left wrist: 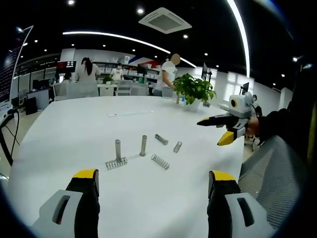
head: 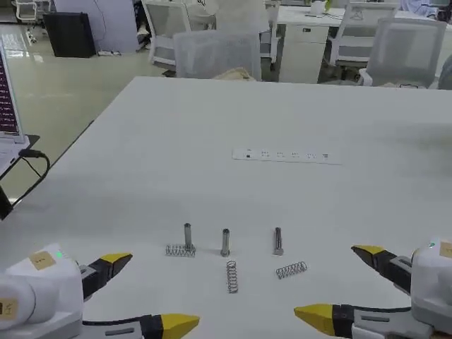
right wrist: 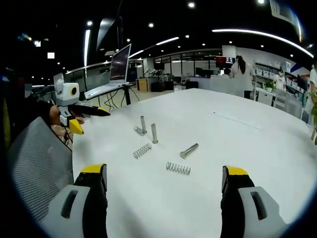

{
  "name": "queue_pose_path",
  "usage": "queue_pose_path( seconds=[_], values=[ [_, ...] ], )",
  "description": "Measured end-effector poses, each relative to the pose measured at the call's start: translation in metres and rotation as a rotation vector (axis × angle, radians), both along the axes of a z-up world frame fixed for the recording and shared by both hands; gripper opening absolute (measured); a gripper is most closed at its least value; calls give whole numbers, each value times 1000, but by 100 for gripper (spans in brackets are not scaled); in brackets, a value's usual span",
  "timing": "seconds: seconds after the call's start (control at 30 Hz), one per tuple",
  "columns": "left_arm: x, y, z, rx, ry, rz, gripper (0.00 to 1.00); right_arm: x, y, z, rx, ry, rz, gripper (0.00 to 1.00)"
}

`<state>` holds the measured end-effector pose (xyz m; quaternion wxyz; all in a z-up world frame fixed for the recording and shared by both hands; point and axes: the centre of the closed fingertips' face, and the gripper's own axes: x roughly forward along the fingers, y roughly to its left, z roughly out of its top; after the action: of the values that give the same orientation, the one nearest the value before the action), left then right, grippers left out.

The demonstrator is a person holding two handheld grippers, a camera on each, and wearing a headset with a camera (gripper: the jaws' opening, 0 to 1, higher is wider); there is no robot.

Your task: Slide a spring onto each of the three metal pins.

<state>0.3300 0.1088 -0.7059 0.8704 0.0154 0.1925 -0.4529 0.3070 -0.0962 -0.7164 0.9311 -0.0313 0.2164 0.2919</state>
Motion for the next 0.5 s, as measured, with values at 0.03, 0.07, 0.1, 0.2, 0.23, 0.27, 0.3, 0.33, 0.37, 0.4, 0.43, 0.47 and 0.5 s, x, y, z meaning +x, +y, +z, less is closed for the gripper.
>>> queue_pose_path(
  seconds=[0.03, 0.07, 0.1, 0.2, 0.23, 0.27, 0.3, 0.33, 0.37, 0.4, 0.43, 0.47, 0.5],
  values=[
    [0, 0, 0, -2, 1, 0, 87, 0, 0, -1, 0, 3, 1, 94],
    [0, 0, 0, -3, 1, 0, 87, 0, 0, -1, 0, 4, 2, 94],
    [0, 0, 0, -2, 1, 0, 87, 0, 0, -1, -2, 4, 2, 94],
    [0, 0, 0, 0, 2, 0, 87, -1, 1, -2, -1, 7, 4, 94],
    [0, 0, 0, 0, 2, 0, 87, -1, 1, -2, -4, 7, 4, 94],
    [0, 0, 0, -1, 2, 0, 87, -1, 1, -2, -3, 7, 3, 94],
    [0, 0, -1, 0, 3, 0, 87, -1, 1, -1, 1, 7, 3, 94],
    [0, 0, -1, 0, 3, 0, 86, -1, 1, -1, 0, 8, 2, 94],
    [0, 0, -1, 1, 3, -1, 86, -1, 1, -1, 0, 7, 2, 94],
    [0, 0, -1, 2, 3, -2, 86, -1, 1, -1, -1, 7, 2, 94],
    [0, 0, -1, 2, 4, -3, 86, -1, 0, -1, 1, 8, 1, 94],
    [0, 0, -1, 2, 4, -3, 86, -1, 0, -1, 1, 8, 0, 94],
    [0, 0, -1, 2, 4, -4, 86, -1, 0, -2, 0, 9, 0, 94]
  ],
)
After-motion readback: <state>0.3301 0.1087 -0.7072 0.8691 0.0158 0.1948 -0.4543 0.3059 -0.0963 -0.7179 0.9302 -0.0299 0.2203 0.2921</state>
